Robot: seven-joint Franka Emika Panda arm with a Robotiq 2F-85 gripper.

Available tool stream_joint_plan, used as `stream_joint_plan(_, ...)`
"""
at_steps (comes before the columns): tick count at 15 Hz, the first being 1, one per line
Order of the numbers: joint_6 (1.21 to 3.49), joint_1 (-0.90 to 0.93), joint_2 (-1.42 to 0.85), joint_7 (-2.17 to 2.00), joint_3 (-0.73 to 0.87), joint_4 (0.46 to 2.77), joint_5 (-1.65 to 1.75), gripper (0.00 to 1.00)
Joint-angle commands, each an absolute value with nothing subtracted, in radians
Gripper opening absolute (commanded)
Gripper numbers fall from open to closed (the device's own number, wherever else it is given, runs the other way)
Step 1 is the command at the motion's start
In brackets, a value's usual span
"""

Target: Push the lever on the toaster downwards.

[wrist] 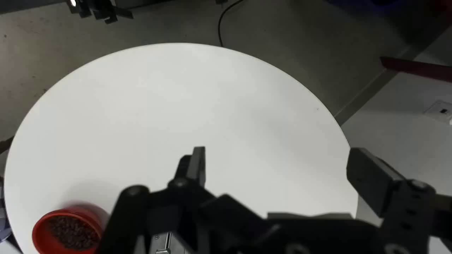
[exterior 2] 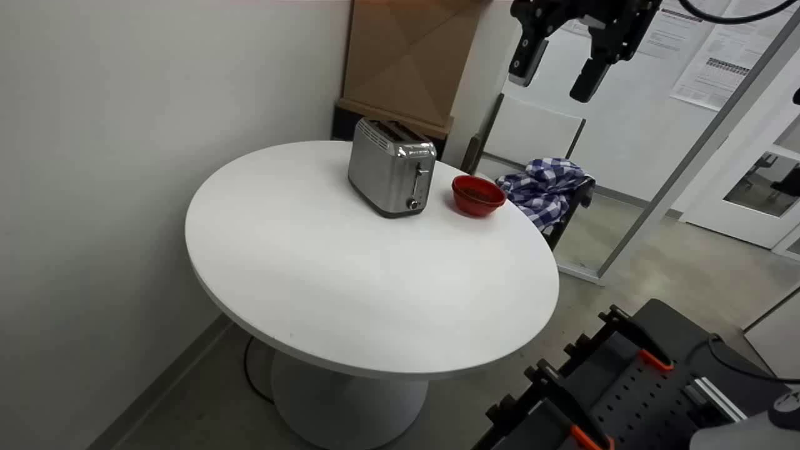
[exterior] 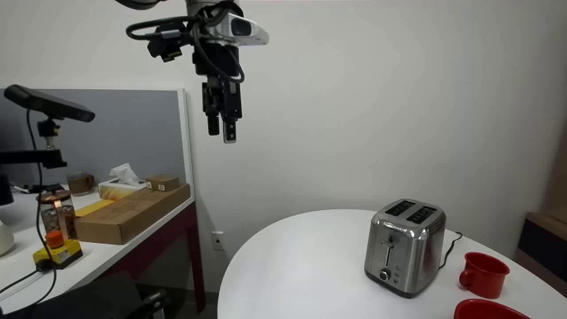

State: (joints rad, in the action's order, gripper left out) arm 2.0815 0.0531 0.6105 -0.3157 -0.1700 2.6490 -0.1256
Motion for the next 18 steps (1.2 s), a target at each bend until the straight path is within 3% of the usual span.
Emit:
stream_joint_plan(1, 2.079, 0.056, 0.61, -0.317, -0.167, 2.647, -0.123, 1.0)
stream_joint_plan(6, 2.129, 0.016, 0.548, -0.336, -0.175, 2.624, -0.066, 1.0)
stream_joint_plan(15, 2.301, -0.166, 0.168, -0.57, -0.189, 2.376, 0.34, 1.0)
stream_joint_plan(16, 2.307, -0.164, 0.115, -0.606, -0.179, 2.342, 0.37, 0.82)
stream_joint_plan(18, 2.32, -0.147, 0.009, -0.669, -0.154, 2.279, 0.428, 0.66)
